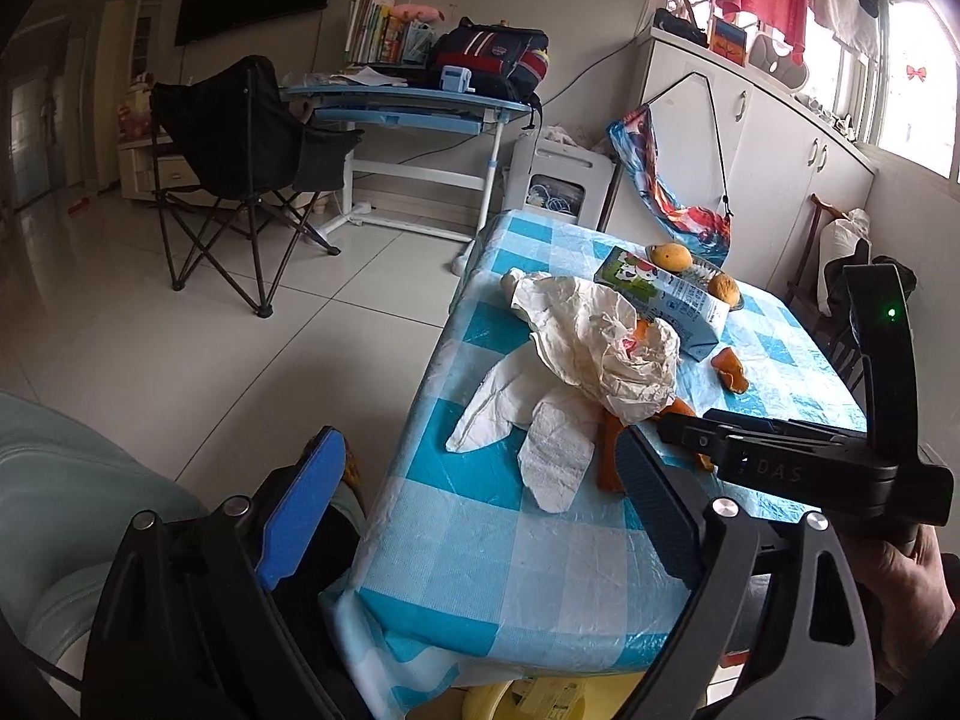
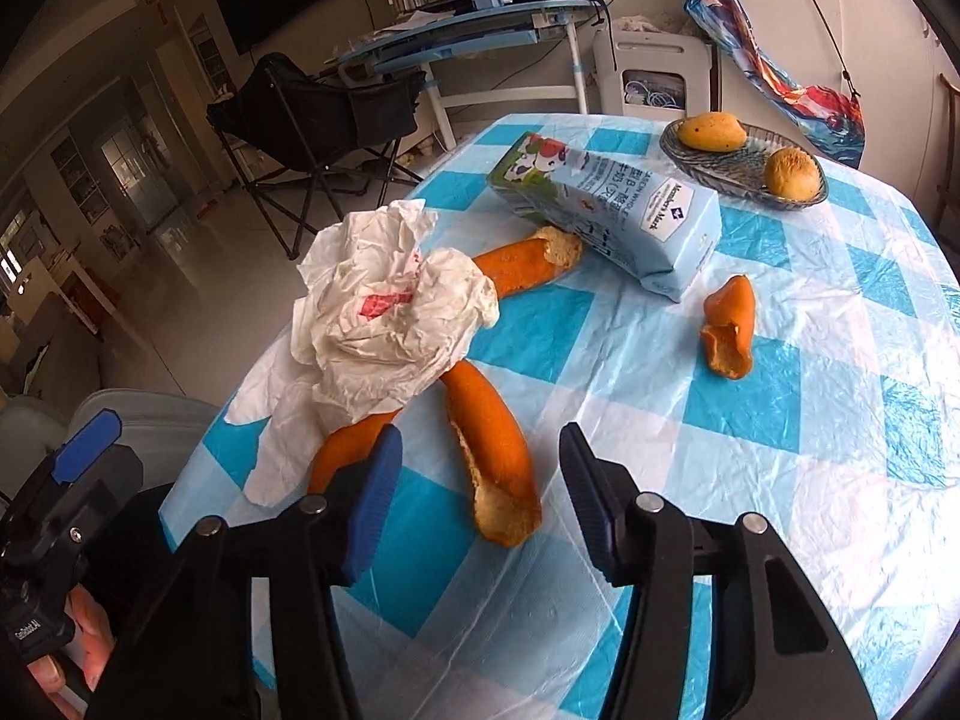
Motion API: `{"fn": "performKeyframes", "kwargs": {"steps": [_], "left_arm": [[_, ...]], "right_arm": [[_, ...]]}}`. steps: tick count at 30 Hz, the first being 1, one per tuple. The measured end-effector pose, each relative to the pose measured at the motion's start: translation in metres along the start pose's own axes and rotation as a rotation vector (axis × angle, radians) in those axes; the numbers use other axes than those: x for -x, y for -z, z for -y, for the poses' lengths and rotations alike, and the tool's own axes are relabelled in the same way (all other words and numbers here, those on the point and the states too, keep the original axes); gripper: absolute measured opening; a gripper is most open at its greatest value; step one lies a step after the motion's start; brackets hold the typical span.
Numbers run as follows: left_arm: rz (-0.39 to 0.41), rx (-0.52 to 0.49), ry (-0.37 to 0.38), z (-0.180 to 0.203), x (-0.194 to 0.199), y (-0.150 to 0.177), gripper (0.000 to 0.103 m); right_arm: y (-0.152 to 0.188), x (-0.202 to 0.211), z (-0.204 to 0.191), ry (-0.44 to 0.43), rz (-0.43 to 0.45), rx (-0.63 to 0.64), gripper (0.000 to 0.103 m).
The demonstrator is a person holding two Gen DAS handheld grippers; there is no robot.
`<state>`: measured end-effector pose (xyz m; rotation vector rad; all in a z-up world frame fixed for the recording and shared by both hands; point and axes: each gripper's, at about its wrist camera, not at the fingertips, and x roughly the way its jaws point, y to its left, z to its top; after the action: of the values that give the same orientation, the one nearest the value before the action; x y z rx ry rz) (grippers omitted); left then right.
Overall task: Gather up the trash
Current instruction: 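Move the right tool to the orange peel on the table, then grasp the long orange peel with the right tool while the left tool grasps the crumpled white tissue, then carry the peel and tissue over the yellow basin and open both tools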
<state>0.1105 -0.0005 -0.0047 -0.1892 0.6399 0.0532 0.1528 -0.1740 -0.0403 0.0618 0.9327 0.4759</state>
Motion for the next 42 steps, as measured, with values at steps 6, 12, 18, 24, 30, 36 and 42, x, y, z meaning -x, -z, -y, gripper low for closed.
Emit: {"fn": "performKeyframes", "kwargs": {"steps": [6,12,18,24,30,36,42], "left_arm": [[-0.024,0.012,0.019,0.002,-0.015,-0.008,0.084],[-0.047,0.002,0.058,0.016,-0.033,-0.027,0.084],[-0.070,-0.045,0.107,0.042,-0.049,-0.039,0.084],[-0.107,-0.082,0.079,0.068,-0.072,-0.046,0.084],[-0.153,-0.110,0.046,0.086,-0.099,-0.048,0.043],[-0.141,-0.098,0.111,0.084,-0.090,-0.045,0.007],[-0.104,-0.062,0.177,0.071,-0.056,-0.037,0.007]], "right_arm": [[0.006,0.004,0.009,-0.035,0.007,-0.015,0.023],[0.023,0.021,0.021,-0.035,0.026,-0.043,0.020],[0.044,0.042,0.041,-0.014,0.052,-0.102,0.020],[0.052,0.052,0.050,-0.011,0.075,-0.134,0.020],[0.049,0.050,0.047,-0.028,0.084,-0.130,0.033],[0.052,0.051,0.053,-0.041,0.093,-0.146,0.025],[0.058,0.059,0.057,-0.061,0.115,-0.183,0.019]]}}
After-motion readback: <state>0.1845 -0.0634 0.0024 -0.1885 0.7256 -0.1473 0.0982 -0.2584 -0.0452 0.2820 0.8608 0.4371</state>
